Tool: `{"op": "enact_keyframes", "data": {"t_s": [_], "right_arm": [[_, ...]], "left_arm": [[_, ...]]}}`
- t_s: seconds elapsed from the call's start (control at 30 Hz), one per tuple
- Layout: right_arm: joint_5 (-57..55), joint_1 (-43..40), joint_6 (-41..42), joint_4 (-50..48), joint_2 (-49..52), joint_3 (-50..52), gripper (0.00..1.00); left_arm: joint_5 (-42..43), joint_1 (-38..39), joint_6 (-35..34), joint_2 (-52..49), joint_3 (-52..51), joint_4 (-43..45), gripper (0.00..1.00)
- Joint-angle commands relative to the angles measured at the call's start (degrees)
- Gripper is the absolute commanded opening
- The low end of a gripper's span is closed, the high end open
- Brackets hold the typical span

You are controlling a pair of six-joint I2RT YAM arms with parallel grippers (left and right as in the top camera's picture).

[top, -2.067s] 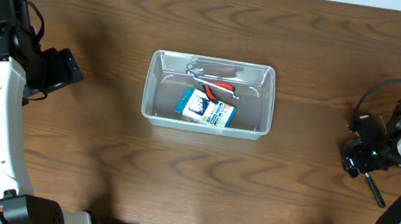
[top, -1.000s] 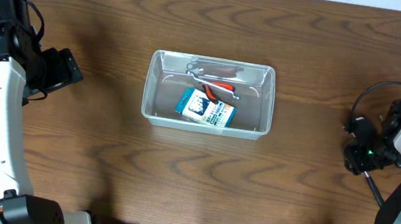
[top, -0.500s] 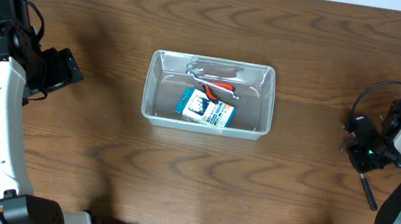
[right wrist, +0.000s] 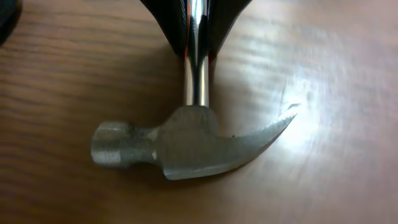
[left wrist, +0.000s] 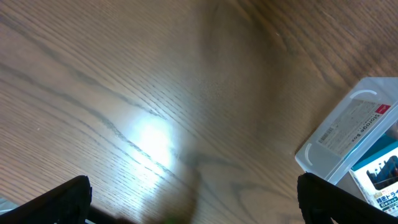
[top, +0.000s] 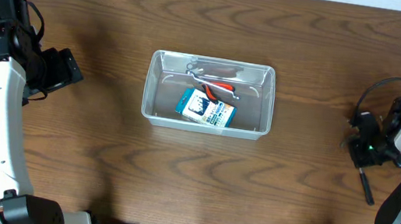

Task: Pack container
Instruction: 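Move the right gripper to the claw hammer and grasp its handle, then carry the hammer into the container and release it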

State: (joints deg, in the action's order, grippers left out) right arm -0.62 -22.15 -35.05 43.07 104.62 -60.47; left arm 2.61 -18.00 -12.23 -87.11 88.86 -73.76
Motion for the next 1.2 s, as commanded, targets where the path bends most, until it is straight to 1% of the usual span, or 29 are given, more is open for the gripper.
{"op": "enact_keyframes", "data": {"t_s": [0.0, 0.07, 0.13, 0.3, 0.43, 0.53, 0.63, 0.7, 0.8, 0.9, 1.03, 1.17], "right_arm": [[2.60, 1.05, 15.15, 1.05, 1.03, -4.50, 0.01], [2.67, 2.54, 18.45, 4.57, 1.03, -8.48, 0.01], [2.64, 4.55, 19.45, 8.50, 1.03, -12.79, 0.01], [2.60, 12.39, 20.44, 18.08, 1.03, -27.17, 0.01], [2.58, 20.87, 20.39, 22.75, 1.03, -40.00, 0.01], [2.58, 27.28, 19.32, 23.45, 1.03, -47.15, 0.01], [2.49, 35.19, 13.92, 22.10, 1.03, -52.26, 0.01], [2.40, 39.89, 9.84, 19.52, 1.03, -53.09, 0.01], [2.38, 46.73, -1.33, 15.52, 1.84, -53.05, 0.01], [2.40, 51.19, -9.90, 12.81, 4.02, -53.05, 0.01], [4.42, 54.45, -14.62, 11.37, 9.35, -53.05, 0.01], [11.13, 55.54, -16.87, 14.88, 15.80, -53.05, 0.01]], "left_arm": [[-0.11, -0.20, -0.52, -0.11, 0.63, -0.39, 0.98], [-0.11, -0.20, -0.52, -0.11, 0.63, -0.42, 0.98], [-0.11, -0.20, -0.52, -0.11, 0.63, -0.39, 0.98], [-0.11, -0.20, -0.52, -0.11, 0.63, -0.39, 0.98], [-0.11, -0.20, -0.52, -0.11, 0.63, -0.42, 0.98], [-0.11, -0.20, -0.52, -0.11, 0.63, -0.42, 0.98], [-0.11, -0.20, -0.52, -0.11, 0.63, -0.44, 0.98], [-0.11, -0.20, -0.52, -0.11, 0.63, -0.46, 0.98], [-0.11, -0.20, -0.52, -0.11, 0.63, -0.63, 0.98], [-0.11, -0.20, -0.52, -0.11, 0.63, -0.81, 0.98], [-0.11, -0.20, -0.52, -0.11, 0.63, -0.85, 0.98], [-0.11, -0.20, -0.52, -0.11, 0.63, -0.83, 0.98]]}}
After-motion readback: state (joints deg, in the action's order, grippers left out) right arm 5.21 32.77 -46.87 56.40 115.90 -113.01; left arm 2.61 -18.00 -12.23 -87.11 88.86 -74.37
